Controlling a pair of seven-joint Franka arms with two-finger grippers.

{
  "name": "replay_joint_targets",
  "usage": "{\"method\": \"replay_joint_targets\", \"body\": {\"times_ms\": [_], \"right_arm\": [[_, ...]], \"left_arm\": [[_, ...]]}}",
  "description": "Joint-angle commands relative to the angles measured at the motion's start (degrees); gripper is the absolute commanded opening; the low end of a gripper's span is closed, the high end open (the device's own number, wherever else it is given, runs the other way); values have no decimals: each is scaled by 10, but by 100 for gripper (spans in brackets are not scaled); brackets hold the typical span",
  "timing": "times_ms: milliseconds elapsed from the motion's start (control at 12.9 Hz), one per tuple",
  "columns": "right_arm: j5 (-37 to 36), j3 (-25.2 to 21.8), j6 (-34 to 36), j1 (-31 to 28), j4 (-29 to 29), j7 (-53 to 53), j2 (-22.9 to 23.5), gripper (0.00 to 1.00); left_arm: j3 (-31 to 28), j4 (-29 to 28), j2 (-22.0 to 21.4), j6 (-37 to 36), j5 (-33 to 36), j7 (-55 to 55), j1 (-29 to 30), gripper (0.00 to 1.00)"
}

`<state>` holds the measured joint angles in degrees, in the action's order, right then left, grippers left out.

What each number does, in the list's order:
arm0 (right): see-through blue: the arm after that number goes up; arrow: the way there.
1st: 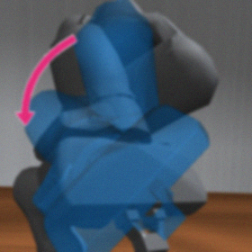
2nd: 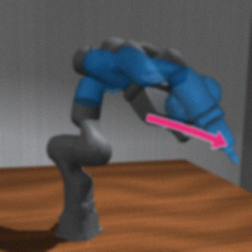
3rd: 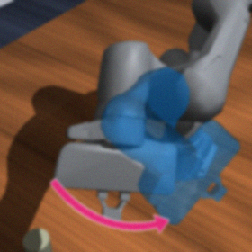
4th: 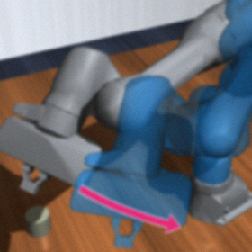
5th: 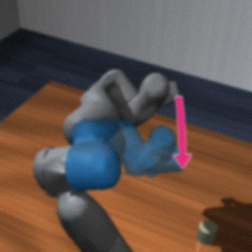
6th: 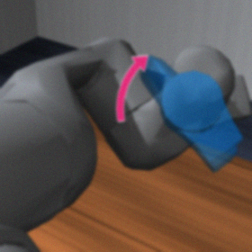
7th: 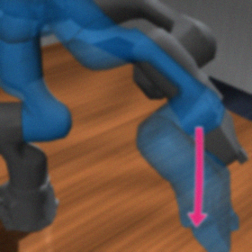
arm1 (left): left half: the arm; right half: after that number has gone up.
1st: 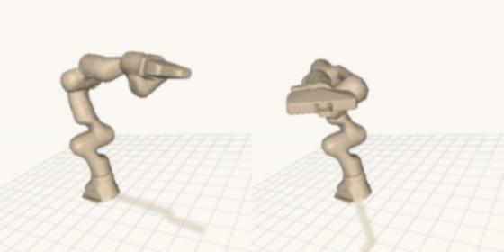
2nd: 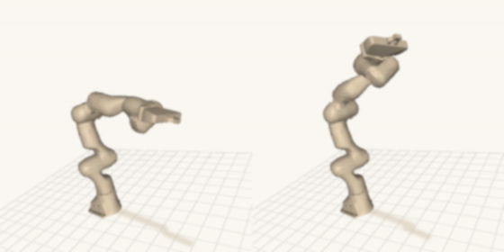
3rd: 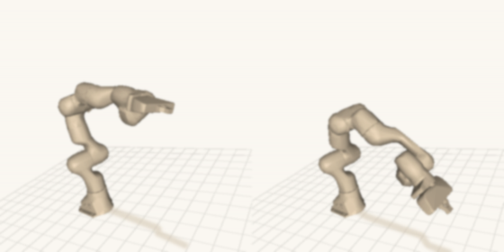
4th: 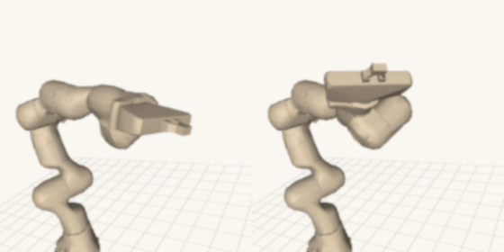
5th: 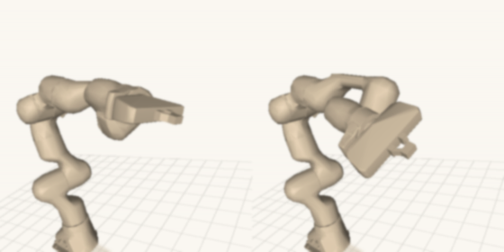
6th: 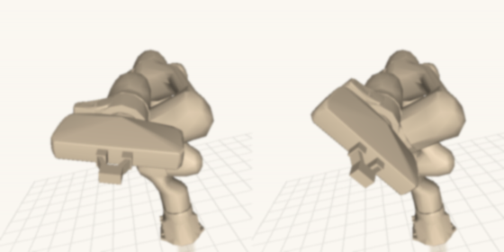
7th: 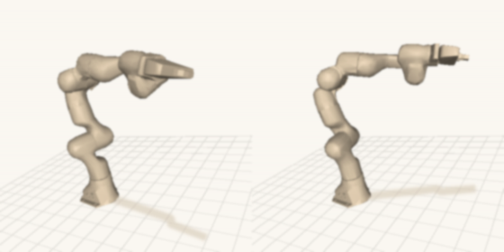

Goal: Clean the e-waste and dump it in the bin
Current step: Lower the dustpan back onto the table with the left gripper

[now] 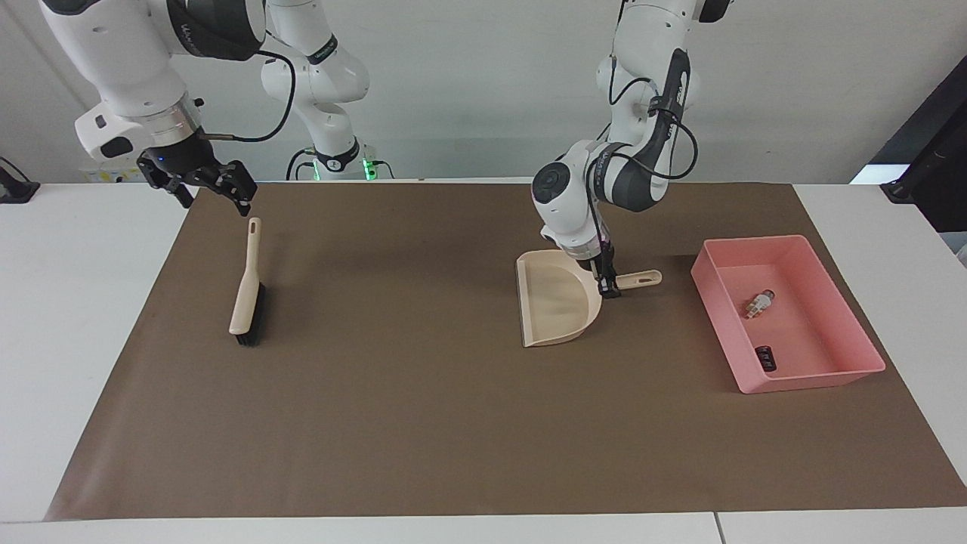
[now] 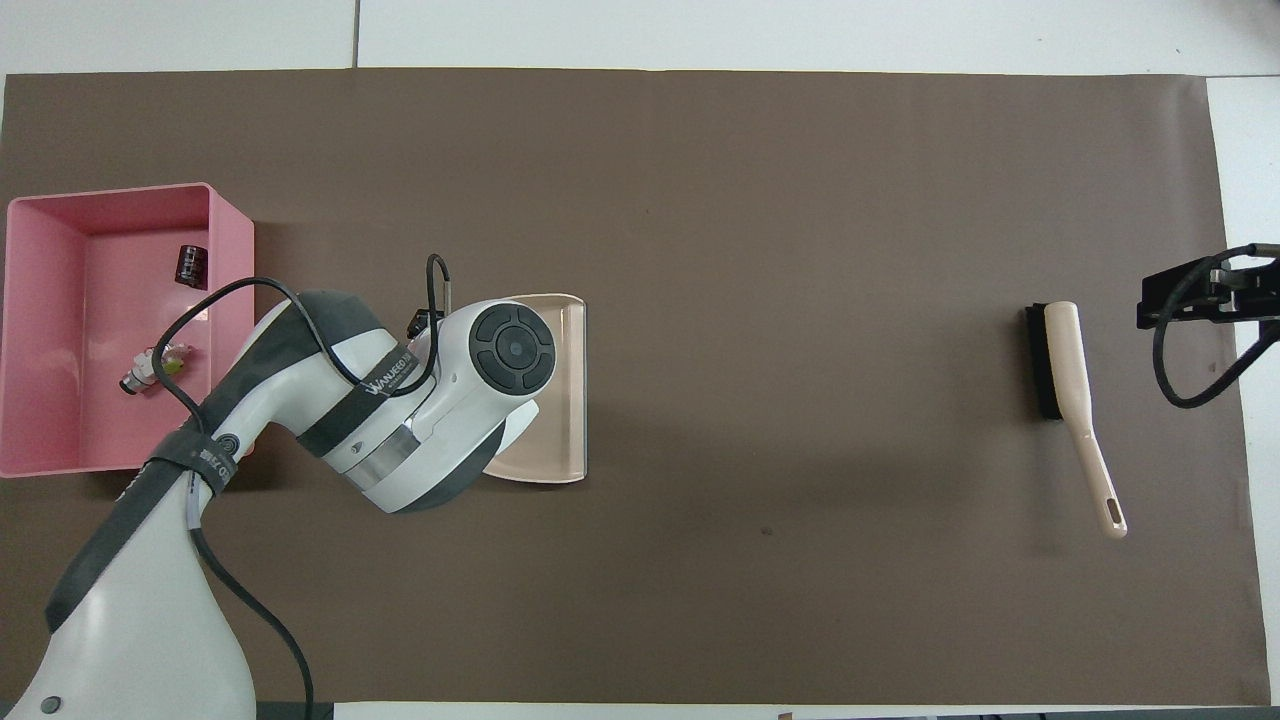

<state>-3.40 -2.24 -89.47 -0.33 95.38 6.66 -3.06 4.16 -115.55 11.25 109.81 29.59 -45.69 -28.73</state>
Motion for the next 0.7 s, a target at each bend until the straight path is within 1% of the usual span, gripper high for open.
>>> {"method": "replay_joint_targets", "body": {"times_ms": [0, 155, 232, 309, 386, 464, 541, 618], "right_arm": [[4, 1, -1, -1, 4, 11, -5, 100], [3, 1, -3, -1, 4, 11, -5, 100], [3, 1, -2, -1, 4, 11, -5, 100], [1, 1, -3, -1, 4, 11, -5, 100], [0, 1, -4, -1, 4, 11, -5, 100], [0, 1, -5, -1, 4, 10, -5, 100], [0, 1, -5, -1, 4, 10, -5, 100], [0, 1, -5, -1, 4, 10, -5, 100]], "left_arm": [[-4, -1, -45, -42, -18, 50, 20, 97], [-5, 0, -64, -106, -45, 137, 43, 98], [-6, 1, -66, -119, -50, 196, 59, 98], [-6, 1, -75, -129, -52, 264, 76, 98], [-6, 1, -81, -133, -72, 325, 100, 98], [-7, 6, -88, -133, -108, 380, 125, 98], [-8, 8, -93, -130, -143, 428, 163, 98], [-8, 10, -98, -130, -169, 453, 200, 98]]}}
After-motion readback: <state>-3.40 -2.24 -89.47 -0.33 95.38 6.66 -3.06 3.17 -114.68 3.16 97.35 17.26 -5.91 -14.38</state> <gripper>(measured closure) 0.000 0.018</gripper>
